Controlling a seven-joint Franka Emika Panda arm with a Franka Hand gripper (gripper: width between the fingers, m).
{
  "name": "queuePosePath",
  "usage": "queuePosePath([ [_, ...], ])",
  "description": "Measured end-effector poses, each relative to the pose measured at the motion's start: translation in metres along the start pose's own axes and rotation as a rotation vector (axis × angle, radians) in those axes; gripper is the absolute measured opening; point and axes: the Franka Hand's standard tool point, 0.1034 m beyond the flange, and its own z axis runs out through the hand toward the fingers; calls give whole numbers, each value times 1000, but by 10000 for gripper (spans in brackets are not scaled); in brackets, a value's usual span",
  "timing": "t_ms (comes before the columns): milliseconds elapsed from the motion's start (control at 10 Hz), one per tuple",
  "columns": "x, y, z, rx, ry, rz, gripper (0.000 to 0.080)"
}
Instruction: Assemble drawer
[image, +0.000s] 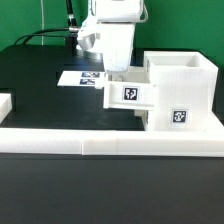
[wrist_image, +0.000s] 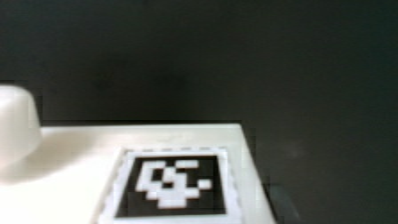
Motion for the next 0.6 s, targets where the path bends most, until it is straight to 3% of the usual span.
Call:
queuePosePath([
  [100,0,0,1,-12,3,3,42],
  [600,2,3,2,-11,5,-1,42],
])
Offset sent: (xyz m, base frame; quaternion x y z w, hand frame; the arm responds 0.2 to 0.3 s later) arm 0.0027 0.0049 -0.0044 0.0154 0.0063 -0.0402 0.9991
